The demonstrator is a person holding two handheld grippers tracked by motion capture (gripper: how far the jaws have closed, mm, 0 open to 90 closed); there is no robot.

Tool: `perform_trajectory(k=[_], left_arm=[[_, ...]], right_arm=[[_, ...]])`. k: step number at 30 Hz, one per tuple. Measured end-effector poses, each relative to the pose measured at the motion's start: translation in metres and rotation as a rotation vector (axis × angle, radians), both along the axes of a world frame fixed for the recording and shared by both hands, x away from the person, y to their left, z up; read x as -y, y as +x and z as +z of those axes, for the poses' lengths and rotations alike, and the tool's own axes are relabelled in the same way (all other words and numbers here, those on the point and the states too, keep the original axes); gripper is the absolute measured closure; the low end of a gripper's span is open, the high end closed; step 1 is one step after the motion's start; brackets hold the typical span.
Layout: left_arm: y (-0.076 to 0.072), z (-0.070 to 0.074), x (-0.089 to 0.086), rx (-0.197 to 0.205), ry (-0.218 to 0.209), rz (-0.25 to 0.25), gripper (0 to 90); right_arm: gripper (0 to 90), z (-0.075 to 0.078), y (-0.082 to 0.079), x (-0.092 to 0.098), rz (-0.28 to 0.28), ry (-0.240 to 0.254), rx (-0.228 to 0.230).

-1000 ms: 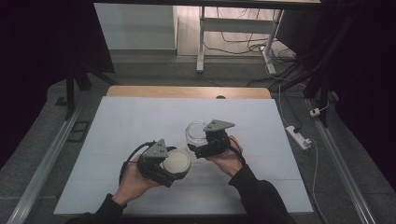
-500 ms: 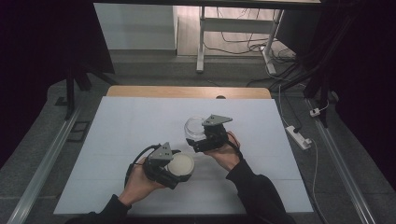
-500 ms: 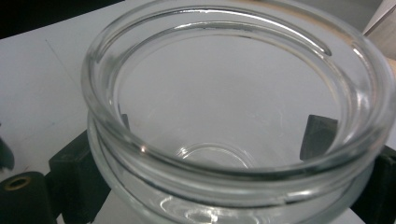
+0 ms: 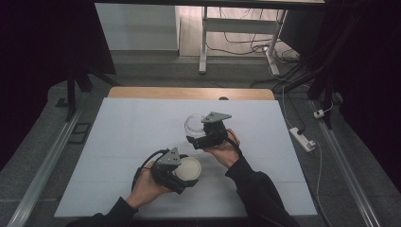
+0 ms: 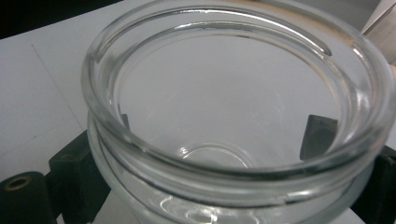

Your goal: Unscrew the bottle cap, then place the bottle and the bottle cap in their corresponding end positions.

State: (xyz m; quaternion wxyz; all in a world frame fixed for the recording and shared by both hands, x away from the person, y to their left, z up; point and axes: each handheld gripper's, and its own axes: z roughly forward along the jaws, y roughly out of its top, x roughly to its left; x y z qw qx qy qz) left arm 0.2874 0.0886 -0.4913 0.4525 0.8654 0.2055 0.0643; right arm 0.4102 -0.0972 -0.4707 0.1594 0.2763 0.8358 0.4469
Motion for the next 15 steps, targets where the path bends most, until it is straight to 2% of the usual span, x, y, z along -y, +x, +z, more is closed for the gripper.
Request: perform_trajectory(k=[15], left_arm=[[0.004, -0.016, 0.013, -0.001, 0.018, -0.016, 7.8]], right_arm=[[6.5, -0.006, 0.015, -0.007, -0.009, -0.004, -0.005]])
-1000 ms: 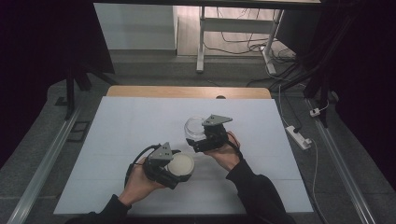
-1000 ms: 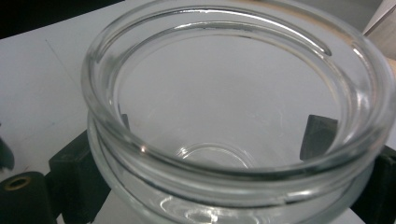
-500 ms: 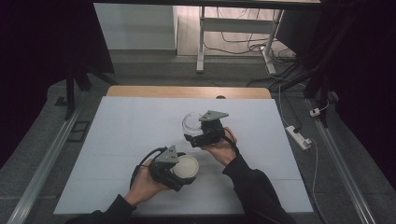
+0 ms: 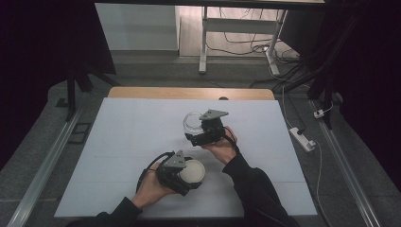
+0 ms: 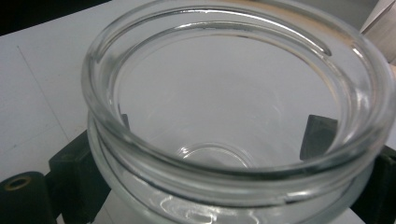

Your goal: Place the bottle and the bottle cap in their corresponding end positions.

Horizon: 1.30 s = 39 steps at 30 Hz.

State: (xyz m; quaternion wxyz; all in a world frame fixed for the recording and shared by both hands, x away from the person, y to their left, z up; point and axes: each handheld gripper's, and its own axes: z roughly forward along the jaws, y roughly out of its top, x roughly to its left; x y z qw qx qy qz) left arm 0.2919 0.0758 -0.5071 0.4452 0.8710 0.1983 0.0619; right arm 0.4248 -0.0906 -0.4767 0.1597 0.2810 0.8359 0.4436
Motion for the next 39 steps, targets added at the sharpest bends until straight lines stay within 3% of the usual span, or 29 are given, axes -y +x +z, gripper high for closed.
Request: perform_trajectory(k=[12, 17, 39], left_arm=[[0.006, -0.012, 0.004, 0.006, 0.043, 0.009, 7.8], [0.01, -0.02, 0.006, 0.007, 0.09, 0.008, 7.9], [0.019, -0.035, 0.015, -0.027, 0.187, 0.002, 7.8]], right_arm=[[6.5, -0.01, 0.015, -0.005, -0.015, -0.009, -0.007], [6.5, -0.015, 0.02, -0.007, -0.02, -0.019, -0.005], [6.5, -0.032, 0.035, -0.01, -0.049, -0.033, -0.004]])
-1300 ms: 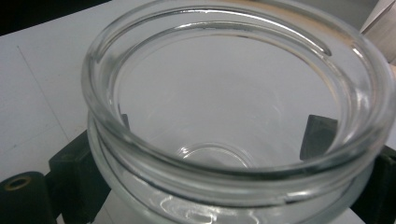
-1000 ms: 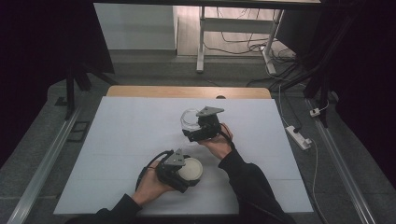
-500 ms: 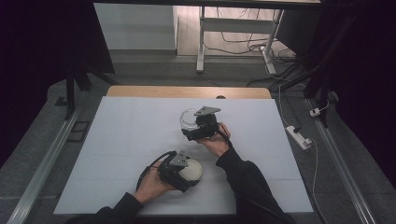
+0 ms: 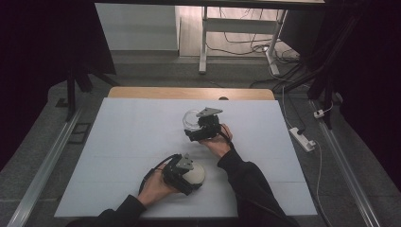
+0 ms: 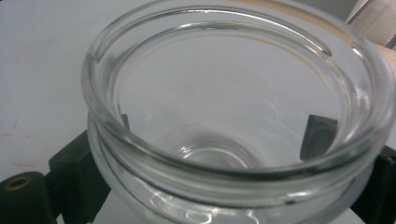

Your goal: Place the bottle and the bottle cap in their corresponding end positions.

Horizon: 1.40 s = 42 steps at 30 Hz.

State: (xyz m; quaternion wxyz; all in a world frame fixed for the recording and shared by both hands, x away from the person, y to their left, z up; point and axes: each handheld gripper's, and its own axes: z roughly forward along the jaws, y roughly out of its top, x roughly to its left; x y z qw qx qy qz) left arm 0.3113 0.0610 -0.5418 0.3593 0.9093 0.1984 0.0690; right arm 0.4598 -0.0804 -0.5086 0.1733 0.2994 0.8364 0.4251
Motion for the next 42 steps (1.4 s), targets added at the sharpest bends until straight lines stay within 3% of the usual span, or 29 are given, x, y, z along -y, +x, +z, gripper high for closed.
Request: perform_trajectory(k=[4, 19, 25, 30, 42], left_arm=[[0.002, -0.001, 0.001, -0.021, 0.01, -0.003, 7.6], [0.003, -0.001, 0.002, -0.033, 0.017, -0.022, 2.6], [0.004, 0.0, -0.002, -0.043, -0.018, -0.014, 0.4], [0.002, 0.002, -0.006, -0.049, -0.036, -0.005, 0.0], [-0.003, 0.01, -0.018, -0.066, -0.068, 0.026, 0.0]], right_arm=[[6.4, -0.001, 0.0, 0.0, -0.004, 0.01, 0.001], [5.6, -0.001, 0.001, 0.001, 0.003, 0.007, -0.014], [5.3, 0.0, 0.001, 0.001, 0.001, 0.004, -0.025], [1.7, 0.001, 0.001, 0.004, 0.005, 0.04, -0.046], [0.0, 0.003, -0.006, 0.007, 0.004, 0.014, -0.051]])
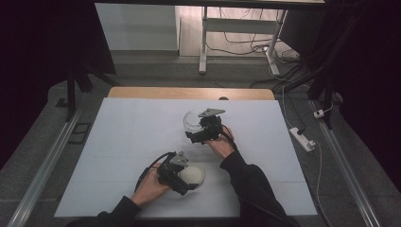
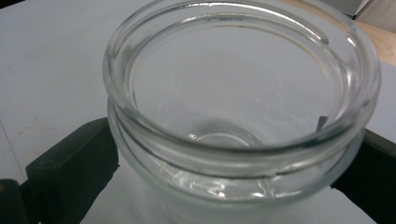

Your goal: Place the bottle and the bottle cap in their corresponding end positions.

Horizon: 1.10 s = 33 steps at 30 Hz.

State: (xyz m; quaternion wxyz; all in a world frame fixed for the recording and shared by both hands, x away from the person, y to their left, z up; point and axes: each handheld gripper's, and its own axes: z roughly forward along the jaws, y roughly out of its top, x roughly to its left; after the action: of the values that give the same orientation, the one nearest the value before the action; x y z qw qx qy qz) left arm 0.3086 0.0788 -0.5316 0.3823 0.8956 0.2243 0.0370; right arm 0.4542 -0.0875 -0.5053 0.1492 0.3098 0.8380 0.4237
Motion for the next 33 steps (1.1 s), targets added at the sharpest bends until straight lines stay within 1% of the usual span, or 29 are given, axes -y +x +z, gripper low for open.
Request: perform_trajectory(k=[2, 8, 10, 15, 23, 29, 33], left_arm=[[0.0, 0.001, -0.002, -0.002, 0.0, -0.003, 0.0], [-0.004, 0.004, -0.009, -0.008, -0.008, 0.015, 0.0], [-0.005, 0.005, -0.013, -0.003, -0.003, 0.017, 0.0], [-0.008, 0.007, -0.023, -0.011, -0.017, 0.043, 0.0], [-0.012, 0.011, -0.037, -0.016, -0.014, 0.073, 0.0], [-0.014, 0.014, -0.047, -0.021, -0.02, 0.093, 0.0], [-0.017, 0.014, -0.052, -0.023, -0.015, 0.101, 0.0]], right_arm=[[0.0, 0.0, -0.001, 0.001, -0.001, -0.001, -0.008], [0.0, 0.0, -0.004, 0.004, -0.002, -0.005, -0.016], [0.0, 0.001, -0.006, 0.005, 0.001, -0.003, -0.018], [0.0, 0.001, -0.008, 0.006, -0.004, -0.004, -0.027], [0.0, -0.001, -0.016, 0.008, -0.017, -0.017, -0.036], [0.0, -0.003, -0.026, 0.013, 0.005, -0.042, -0.064], [0.0, -0.002, -0.032, 0.014, 0.01, -0.036, -0.069]])
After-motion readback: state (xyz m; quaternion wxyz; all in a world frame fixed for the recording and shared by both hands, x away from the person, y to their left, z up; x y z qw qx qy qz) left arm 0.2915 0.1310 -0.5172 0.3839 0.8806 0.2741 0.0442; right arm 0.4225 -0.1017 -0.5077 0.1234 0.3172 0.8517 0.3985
